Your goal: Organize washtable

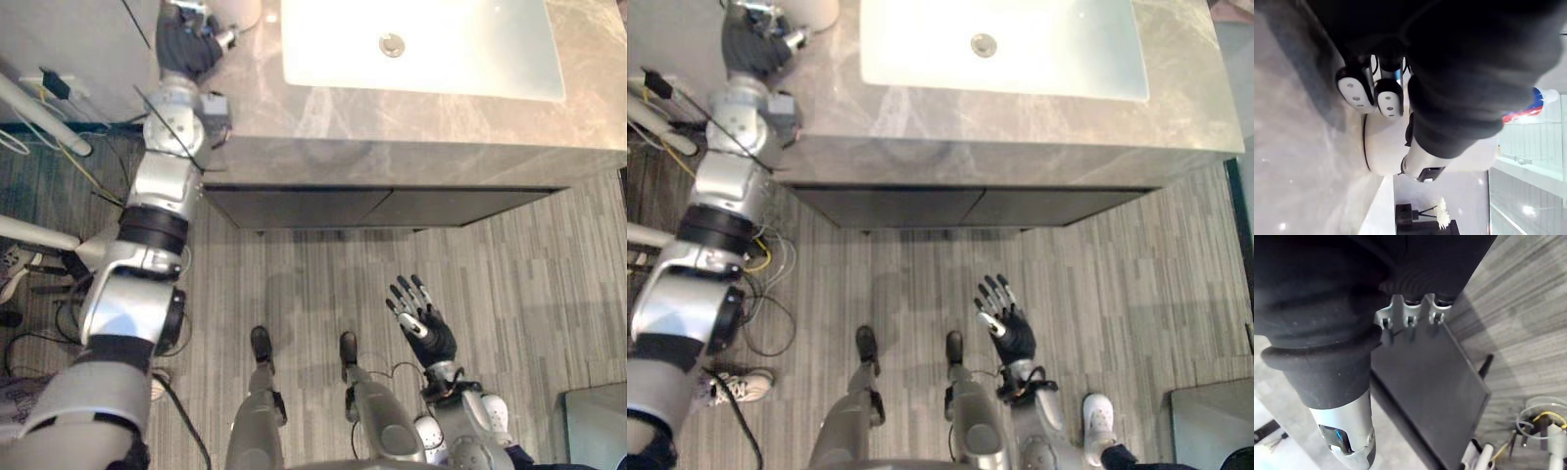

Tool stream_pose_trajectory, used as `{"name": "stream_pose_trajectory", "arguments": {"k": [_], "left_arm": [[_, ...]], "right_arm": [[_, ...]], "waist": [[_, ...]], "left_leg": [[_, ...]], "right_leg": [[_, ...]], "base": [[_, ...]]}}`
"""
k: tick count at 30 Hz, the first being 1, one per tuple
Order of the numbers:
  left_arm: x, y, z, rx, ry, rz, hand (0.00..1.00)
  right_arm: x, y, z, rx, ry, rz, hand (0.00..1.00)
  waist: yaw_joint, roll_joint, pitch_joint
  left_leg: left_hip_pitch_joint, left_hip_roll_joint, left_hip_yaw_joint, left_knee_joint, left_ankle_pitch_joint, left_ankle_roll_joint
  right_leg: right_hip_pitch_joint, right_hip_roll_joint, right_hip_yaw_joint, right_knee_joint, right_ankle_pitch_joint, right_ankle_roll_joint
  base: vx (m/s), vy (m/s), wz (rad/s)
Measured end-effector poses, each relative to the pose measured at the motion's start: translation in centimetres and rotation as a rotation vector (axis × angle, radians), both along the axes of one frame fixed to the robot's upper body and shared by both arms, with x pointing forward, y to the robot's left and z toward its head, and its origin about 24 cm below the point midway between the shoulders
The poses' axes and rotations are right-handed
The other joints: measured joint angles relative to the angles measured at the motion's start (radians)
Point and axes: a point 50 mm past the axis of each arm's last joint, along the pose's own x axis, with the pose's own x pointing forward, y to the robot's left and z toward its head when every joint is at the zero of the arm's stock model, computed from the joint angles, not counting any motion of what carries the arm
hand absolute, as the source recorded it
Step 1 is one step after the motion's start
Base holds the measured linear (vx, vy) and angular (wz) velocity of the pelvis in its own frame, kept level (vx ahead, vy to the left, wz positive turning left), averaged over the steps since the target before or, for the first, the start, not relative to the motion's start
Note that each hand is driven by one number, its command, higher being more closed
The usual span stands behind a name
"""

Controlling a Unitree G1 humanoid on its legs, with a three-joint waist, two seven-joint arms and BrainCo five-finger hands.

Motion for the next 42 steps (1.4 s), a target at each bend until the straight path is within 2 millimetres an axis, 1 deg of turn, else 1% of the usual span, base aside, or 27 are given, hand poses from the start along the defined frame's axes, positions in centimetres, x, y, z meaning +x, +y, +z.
{"name": "stream_pose_trajectory", "arguments": {"k": [2, 6, 9, 11, 13, 16, 19, 22, 26, 28, 31, 32, 36, 41, 42], "left_arm": [[-0.2, -0.7, -1.3, -0.001, 0.017, -0.039, 1.0], [-0.4, -1.9, -2.4, -0.016, 0.029, -0.085, 1.0], [-0.4, -2.1, -3.4, -0.013, 0.053, -0.102, 1.0], [-0.4, -2.3, -3.6, -0.017, 0.06, -0.107, 1.0], [-0.4, -2.5, -4.2, -0.031, 0.074, -0.114, 1.0], [-0.4, -2.6, -4.8, -0.036, 0.088, -0.117, 1.0], [-0.4, -2.7, -4.8, -0.037, 0.09, -0.12, 1.0], [-0.4, -2.7, -4.8, -0.037, 0.09, -0.12, 1.0], [-0.3, -2.7, -4.7, -0.036, 0.091, -0.119, 1.0], [-0.2, -2.8, -4.4, -0.034, 0.087, -0.118, 1.0], [-0.1, -2.8, -3.3, -0.024, 0.065, -0.116, 1.0], [0.0, -2.7, -2.7, -0.018, 0.053, -0.109, 1.0], [0.2, -1.8, -0.5, 0.001, 0.012, -0.074, 1.0], [0.5, -0.6, 0.5, 0.017, 0.011, -0.024, 1.0], [0.4, -0.2, 1.4, 0.015, -0.004, -0.013, 1.0]], "right_arm": [[0.0, 0.0, 0.0, 0.0, 0.0, 0.0, 0.0], [0.0, 0.0, 0.0, -0.001, 0.003, 0.001, 0.0], [0.0, 0.0, -0.1, -0.001, 0.007, 0.003, 0.0], [0.0, -0.1, -0.1, -0.003, 0.007, 0.002, 0.0], [-0.1, -0.1, -0.2, -0.004, 0.011, 0.0, 0.0], [-0.2, -0.2, -0.2, -0.004, 0.012, -0.002, 0.0], [-0.2, -0.3, -0.2, -0.005, 0.012, -0.006, 0.0], [-0.1, -0.5, -0.2, -0.008, 0.011, -0.014, 0.0], [-0.1, -0.5, -0.2, -0.007, 0.011, -0.014, 0.0], [-0.1, -0.5, -0.2, -0.007, 0.011, -0.014, 0.0], [-0.1, -0.4, -0.1, -0.006, 0.01, -0.014, 0.0], [-0.1, -0.4, -0.1, -0.006, 0.009, -0.014, 0.0], [-0.1, -0.5, -0.1, -0.006, 0.008, -0.015, 0.0], [-0.1, -0.4, 0.0, -0.005, 0.005, -0.014, 0.0], [0.0, -0.4, 0.0, -0.004, 0.001, -0.014, 0.0]], "waist": [[0.003, 0.0, 0.0], [0.003, 0.001, -0.001], [0.003, 0.002, -0.001], [0.003, 0.007, -0.004], [0.003, 0.019, -0.01], [0.002, 0.034, -0.018], [0.001, 0.043, -0.023], [0.001, 0.049, -0.027], [0.0, 0.05, -0.027], [0.0, 0.05, -0.027], [0.0, 0.05, -0.027], [0.001, 0.05, -0.027], [0.0, 0.05, -0.028], [0.0, 0.049, -0.028], [-0.001, 0.049, -0.028]], "left_leg": [[0.009, -0.001, 0.0, 0.0, 0.0, 0.0], [0.017, 0.001, -0.011, 0.0, 0.0, 0.0], [0.031, -0.001, -0.009, 0.0, 0.0, 0.0], [0.033, -0.001, -0.01, 0.0, -0.001, 0.0], [0.033, -0.001, -0.01, -0.001, -0.001, -0.001], [0.033, -0.001, -0.008, -0.001, -0.001, -0.001], [0.033, 0.001, -0.005, 0.0, -0.001, -0.001], [0.033, 0.0, 0.002, 0.0, -0.001, -0.001], [0.032, 0.001, 0.004, 0.0, -0.001, -0.001], [0.03, 0.001, 0.005, 0.0, -0.001, -0.001], [0.026, 0.0, 0.006, 0.0, -0.001, -0.001], [0.023, 0.0, 0.006, 0.0, -0.001, -0.001], [-0.006, 0.0, 0.012, 0.0, 0.0, 0.0], [-0.011, 0.0, 0.015, 0.0, 0.0, 0.0], [-0.02, 0.002, 0.015, 0.0, 0.0, 0.0]], "right_leg": [[0.01, -0.001, 0.001, 0.0, 0.0, 0.0], [0.02, -0.001, -0.011, 0.002, 0.0, 0.0], [0.031, -0.002, -0.011, 0.007, 0.0, 0.001], [0.032, -0.002, -0.011, 0.008, 0.0, 0.001], [0.032, -0.002, -0.011, 0.008, 0.0, 0.002], [0.031, -0.002, -0.01, 0.008, 0.0, 0.002], [0.029, 0.0, -0.008, 0.007, 0.0, 0.002], [0.025, -0.001, 0.002, 0.007, 0.001, 0.002], [0.023, 0.0, 0.003, 0.008, 0.001, 0.002], [0.018, 0.0, 0.004, 0.008, 0.002, 0.003], [0.014, -0.001, 0.006, 0.008, 0.003, 0.005], [0.01, -0.001, 0.007, 0.008, 0.003, 0.005], [-0.021, -0.001, 0.013, 0.006, 0.012, 0.006], [-0.024, 0.0, 0.019, -0.004, 0.016, 0.006], [-0.033, 0.001, 0.019, -0.003, 0.017, 0.005]], "base": [[0.0, 0.0, 0.0], [-0.03, 0.022, 0.07], [0.0, 0.0, 0.0], [0.0, 0.0, 0.0], [0.0, 0.0, 0.0], [0.0, 0.0, 0.0], [0.02, 0.004, -0.03], [0.03, 0.012, -0.07], [0.0, 0.003, -0.01], [0.0, 0.007, -0.02], [0.0, 0.0, 0.0], [0.0, 0.005, -0.03], [0.0, 0.014, -0.06], [0.02, 0.014, -0.04], [0.0, 0.0, 0.0]]}}
